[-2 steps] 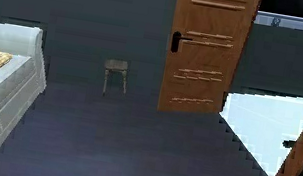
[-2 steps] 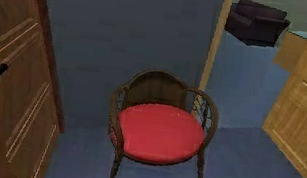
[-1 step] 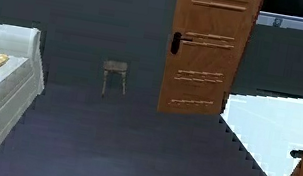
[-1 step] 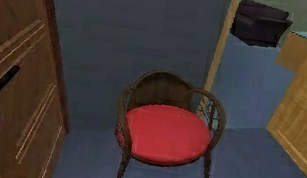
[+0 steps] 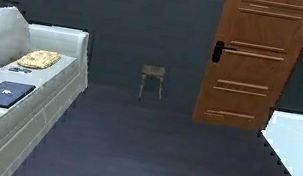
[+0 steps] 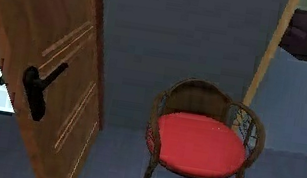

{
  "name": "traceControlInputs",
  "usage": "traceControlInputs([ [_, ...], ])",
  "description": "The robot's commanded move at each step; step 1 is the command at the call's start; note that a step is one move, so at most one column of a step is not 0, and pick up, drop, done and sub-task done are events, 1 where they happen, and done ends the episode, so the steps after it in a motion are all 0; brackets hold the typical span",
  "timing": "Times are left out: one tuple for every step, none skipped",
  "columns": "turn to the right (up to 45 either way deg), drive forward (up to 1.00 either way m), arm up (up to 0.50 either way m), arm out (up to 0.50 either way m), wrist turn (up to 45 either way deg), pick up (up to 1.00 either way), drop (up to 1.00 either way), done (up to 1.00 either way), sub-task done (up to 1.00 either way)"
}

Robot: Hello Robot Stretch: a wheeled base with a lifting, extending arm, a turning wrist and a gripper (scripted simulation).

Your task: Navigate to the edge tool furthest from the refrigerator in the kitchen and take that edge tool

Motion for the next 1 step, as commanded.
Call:
traceControlInputs([
  [0.0,0.70,0.00,0.00,0.0,0.00,0.00,0.00,0.00],
])
